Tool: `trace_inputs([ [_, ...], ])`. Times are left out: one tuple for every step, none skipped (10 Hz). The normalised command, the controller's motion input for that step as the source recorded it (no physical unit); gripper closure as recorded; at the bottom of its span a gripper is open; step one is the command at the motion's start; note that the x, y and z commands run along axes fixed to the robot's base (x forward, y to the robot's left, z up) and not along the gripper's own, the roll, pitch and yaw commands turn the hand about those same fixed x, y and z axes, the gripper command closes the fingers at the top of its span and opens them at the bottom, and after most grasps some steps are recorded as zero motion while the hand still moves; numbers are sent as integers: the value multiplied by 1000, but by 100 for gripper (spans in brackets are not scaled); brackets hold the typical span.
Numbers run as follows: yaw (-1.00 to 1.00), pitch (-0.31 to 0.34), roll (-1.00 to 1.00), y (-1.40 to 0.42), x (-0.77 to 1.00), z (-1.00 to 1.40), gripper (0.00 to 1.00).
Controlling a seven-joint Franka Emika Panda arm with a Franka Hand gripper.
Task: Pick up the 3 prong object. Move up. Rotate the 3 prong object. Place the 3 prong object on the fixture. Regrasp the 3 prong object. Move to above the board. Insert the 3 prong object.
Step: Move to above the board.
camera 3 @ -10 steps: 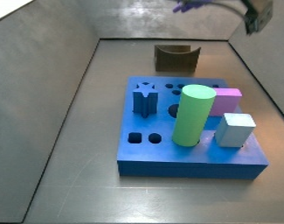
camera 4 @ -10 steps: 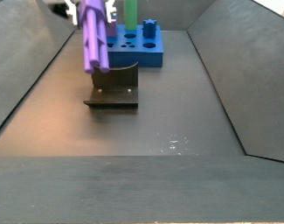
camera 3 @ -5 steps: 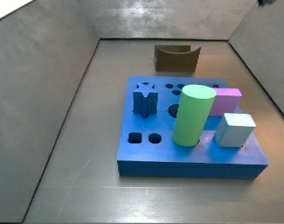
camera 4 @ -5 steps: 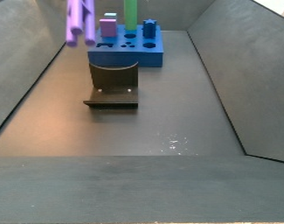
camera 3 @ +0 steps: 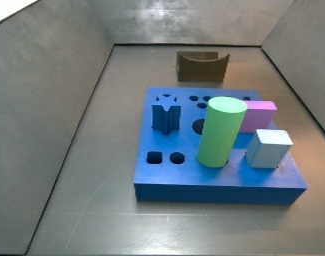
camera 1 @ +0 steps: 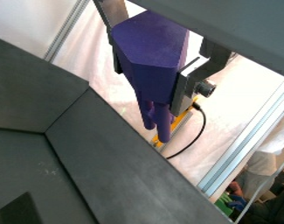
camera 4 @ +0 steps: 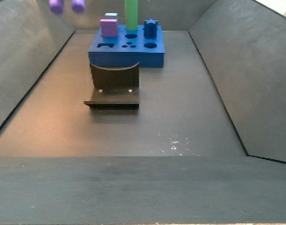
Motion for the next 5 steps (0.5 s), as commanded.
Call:
trace_inputs([
  [62,113,-62,26,23,945,100],
  [77,109,-67,11,10,739,100],
  [86,99,-71,2,7,586,100],
  [92,90,-70,-2,1,434,100],
  [93,70,-69,-6,-2,228,100],
])
